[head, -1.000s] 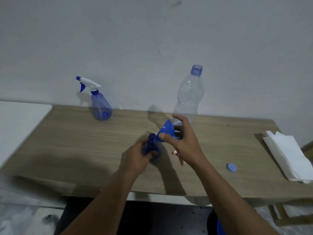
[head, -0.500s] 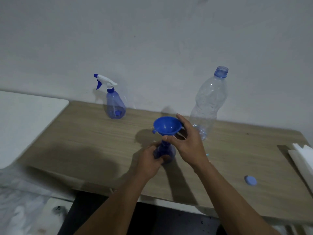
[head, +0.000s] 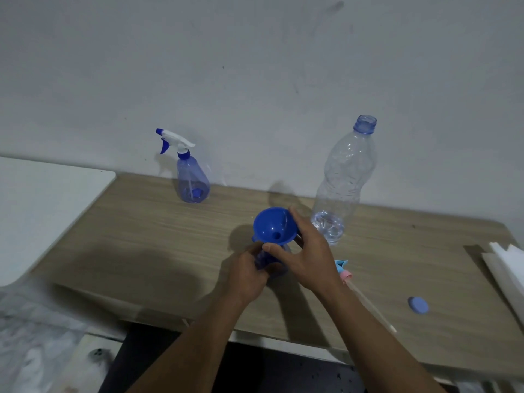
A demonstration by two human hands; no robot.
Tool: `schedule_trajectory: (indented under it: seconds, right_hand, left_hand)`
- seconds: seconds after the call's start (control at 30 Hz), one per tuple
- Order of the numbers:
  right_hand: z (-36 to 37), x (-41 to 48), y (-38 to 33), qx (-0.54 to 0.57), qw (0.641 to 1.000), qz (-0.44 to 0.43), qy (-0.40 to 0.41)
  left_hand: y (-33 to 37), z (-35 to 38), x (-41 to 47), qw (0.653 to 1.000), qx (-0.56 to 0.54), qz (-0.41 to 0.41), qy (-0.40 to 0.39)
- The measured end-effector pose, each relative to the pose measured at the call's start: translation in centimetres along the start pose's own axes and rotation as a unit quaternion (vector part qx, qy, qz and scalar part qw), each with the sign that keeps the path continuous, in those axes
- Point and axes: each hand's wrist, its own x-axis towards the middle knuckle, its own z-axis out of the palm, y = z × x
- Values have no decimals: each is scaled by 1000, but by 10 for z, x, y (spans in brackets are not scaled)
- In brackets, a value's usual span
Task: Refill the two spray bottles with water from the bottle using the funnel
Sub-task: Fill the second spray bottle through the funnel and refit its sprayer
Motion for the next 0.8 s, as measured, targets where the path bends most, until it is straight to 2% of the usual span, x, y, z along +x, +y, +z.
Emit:
schedule_trajectory:
  seconds: [0.4,0.57,0.67,0.8]
  right_hand:
    - [-7,-5,-5,-45,999,3,-12]
    - [-16,-9,-11,-55,998,-6,12]
    - [-31,-3,-23,-45,995,-30,83]
    - [-55,12,-41,-44,956,-87,276]
  left_hand:
    - [5,6,-8,1000,-10,-10,-17]
    - [-1,4,-8,997,-65,-26,25]
    - [-3,5,-12,990,-115,-13,81]
    - [7,2,-10,985,-132,8,115]
